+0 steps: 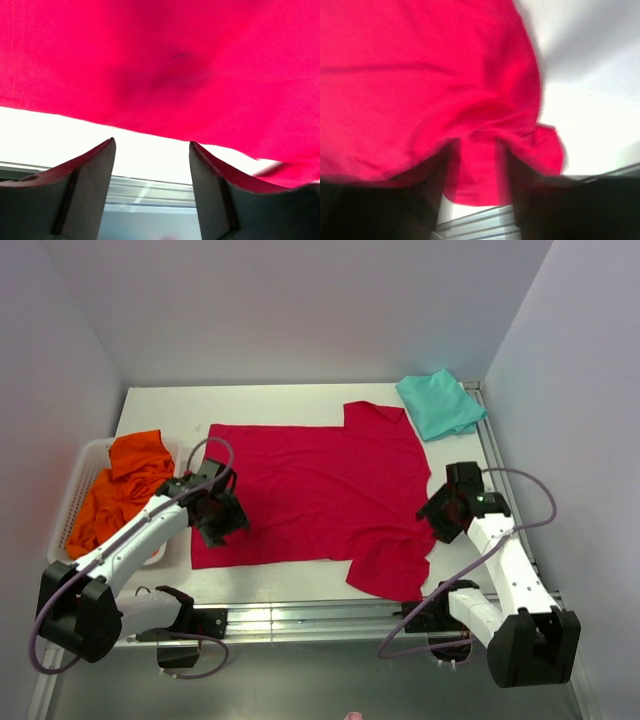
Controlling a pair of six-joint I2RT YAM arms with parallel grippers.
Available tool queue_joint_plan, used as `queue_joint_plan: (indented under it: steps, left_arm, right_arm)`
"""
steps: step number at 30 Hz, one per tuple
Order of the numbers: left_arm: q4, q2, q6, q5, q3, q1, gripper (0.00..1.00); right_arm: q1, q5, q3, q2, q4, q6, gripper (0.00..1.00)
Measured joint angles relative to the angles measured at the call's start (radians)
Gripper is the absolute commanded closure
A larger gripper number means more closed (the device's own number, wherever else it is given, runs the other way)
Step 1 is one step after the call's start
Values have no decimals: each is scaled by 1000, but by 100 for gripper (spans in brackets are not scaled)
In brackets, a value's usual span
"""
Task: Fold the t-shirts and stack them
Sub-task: Flatten the tshirt out
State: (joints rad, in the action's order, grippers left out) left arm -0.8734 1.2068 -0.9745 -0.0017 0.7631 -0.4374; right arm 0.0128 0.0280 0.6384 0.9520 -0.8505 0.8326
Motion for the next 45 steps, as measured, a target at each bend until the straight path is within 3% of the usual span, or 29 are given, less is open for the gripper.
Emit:
queue_joint_plan:
  steps: [1,2,3,8,12,17,25,32,45]
  left_arm:
    - [-24,-10,-3,-8,47,-2,31]
    - [-35,-16,-5,-16,87,-2,31]
    - [-41,-19,-7,-20,122,-3,31]
    - [-79,-45,-8,-23,140,-3,31]
    - [-110,-67,-11,-21,70,-3,32]
    - [-95,-65,-12,-1,39,-3,34]
    - [-50,-86,-19,50,-57,-6,36]
    - [-16,-107,-18,68,-93,-9,36]
    - [20,-132,-9,68,-103,-9,36]
  right_arm:
    - [0,-10,42,0,-23,-2,13]
    - [0,-21,99,1,-47,-6,4]
    - [0,-33,140,1,-64,-11,3]
    - [0,-35,296,-3,-151,-43,3]
    - [54,3,249,1,-245,-76,5]
    - [256,7,209,35,-367,-103,7]
    - [377,-2,145,8,-461,-100,13]
    - [516,24,54,155,-376,-85,16]
    - [525,14,-28,231,-185,-17,24]
